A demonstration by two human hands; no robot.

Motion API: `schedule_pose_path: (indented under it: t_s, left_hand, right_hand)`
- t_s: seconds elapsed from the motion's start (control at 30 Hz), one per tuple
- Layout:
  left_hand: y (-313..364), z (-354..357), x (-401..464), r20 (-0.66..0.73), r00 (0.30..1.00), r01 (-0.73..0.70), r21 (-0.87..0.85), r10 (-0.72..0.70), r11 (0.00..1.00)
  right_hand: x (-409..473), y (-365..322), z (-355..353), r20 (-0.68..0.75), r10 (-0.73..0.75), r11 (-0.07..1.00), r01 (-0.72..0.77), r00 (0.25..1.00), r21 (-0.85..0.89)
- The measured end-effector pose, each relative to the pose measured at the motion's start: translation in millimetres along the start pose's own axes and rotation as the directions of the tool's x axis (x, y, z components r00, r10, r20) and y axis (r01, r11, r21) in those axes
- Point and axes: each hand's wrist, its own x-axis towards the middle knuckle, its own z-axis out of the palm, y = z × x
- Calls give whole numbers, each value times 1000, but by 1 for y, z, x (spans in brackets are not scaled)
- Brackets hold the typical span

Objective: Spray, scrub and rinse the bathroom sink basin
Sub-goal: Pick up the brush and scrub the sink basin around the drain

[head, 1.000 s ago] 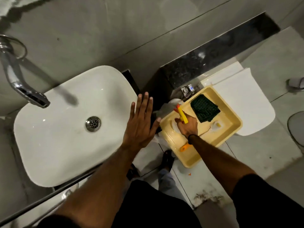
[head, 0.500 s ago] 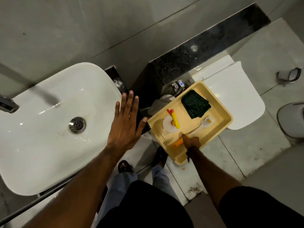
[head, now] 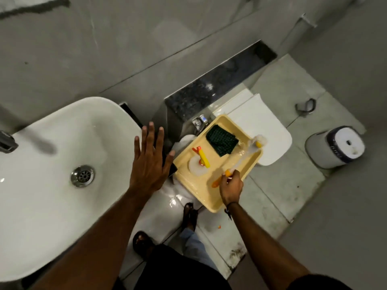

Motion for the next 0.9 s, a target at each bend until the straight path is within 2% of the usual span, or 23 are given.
schedule_pose_path:
  t_s: [0.1,0.2,0.37,0.47,0.57,0.63,0.7,0.77,0.83,0.9]
  left_hand:
    - [-1,-13,-14,-40,999,14,-36,-16,999]
    - [-23,-24,-48,-68,998,10,8,-9,1000]
    - [-97,-41,-124,-99,995,27,36,-23,999]
    - [-130,-56,-164,-117,984,140,29,-136,990]
    - [-155,-69,-193,-129,966,227,13,-224,974]
    - [-174,-76,-208,-130,959,257,35,-250,966]
    - [-190,-79,-218,-129,953,280,37,-273,959]
    - [-202,-82,-224,-135,937,328,34,-321,944]
    - [-209,-83,-226,-147,914,381,-10,-379,924]
    - [-212,-83,-227,-165,892,416,-61,-421,907]
  right_hand:
    - [-41,-23,-24,-40,-321,946,323,946,37]
    - [-81,-49,-32,64,-577,817,575,814,38]
    - [-143,-96,-12,310,-747,628,777,589,36]
    - [-175,-125,7,447,-757,546,837,477,32]
    - [-187,-159,33,579,-689,495,866,437,-64]
    - [-195,-185,51,650,-600,485,858,467,-168]
    - [-200,-208,66,631,-561,511,824,536,-246]
    - [-212,-225,83,608,-542,575,784,579,-234]
    - [-232,-230,99,686,-491,597,781,536,-183]
    - [-253,-222,107,807,-409,548,822,426,-156]
